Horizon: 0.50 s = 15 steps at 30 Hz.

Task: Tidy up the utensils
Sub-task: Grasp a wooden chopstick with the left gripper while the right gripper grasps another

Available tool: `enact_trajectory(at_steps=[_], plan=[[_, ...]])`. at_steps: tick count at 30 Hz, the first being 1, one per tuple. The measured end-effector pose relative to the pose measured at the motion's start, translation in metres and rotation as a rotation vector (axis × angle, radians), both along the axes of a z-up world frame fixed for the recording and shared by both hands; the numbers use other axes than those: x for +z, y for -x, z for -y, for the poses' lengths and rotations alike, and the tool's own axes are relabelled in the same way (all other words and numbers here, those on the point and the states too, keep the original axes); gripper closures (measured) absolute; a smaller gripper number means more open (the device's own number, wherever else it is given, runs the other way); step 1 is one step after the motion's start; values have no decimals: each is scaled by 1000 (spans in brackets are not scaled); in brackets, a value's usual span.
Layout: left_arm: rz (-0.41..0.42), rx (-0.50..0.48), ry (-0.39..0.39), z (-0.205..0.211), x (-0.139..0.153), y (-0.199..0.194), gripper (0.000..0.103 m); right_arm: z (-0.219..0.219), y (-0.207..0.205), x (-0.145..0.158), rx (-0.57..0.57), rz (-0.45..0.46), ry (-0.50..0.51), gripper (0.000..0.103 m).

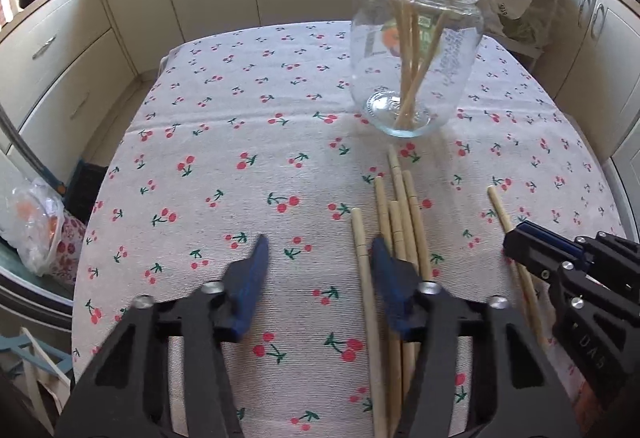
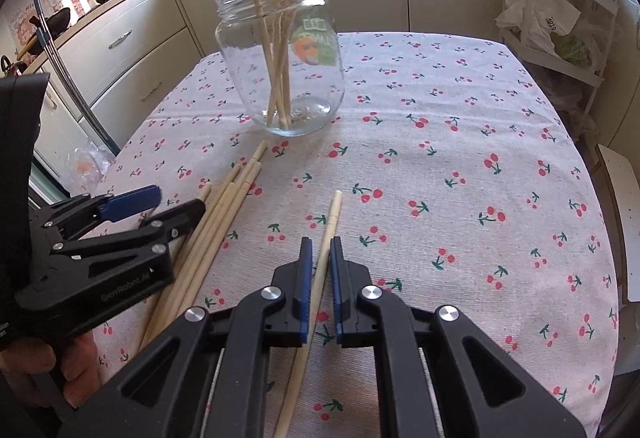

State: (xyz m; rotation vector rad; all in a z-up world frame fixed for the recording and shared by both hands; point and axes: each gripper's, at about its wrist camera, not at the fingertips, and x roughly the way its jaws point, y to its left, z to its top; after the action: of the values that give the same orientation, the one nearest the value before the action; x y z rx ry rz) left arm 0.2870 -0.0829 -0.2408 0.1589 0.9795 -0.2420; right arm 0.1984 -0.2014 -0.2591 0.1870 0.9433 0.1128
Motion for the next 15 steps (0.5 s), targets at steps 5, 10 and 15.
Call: enact_trajectory(at_steps=[5, 10, 15], plan=[[-5, -13, 1, 0, 1, 1, 71, -2, -2, 1, 20, -15, 7, 93], [-11, -1, 8, 2, 1, -1, 65, -6, -5, 2, 12, -28, 29, 93], [-7, 1, 10, 3, 0, 0, 65, -10, -4, 2, 19, -24, 61, 93]])
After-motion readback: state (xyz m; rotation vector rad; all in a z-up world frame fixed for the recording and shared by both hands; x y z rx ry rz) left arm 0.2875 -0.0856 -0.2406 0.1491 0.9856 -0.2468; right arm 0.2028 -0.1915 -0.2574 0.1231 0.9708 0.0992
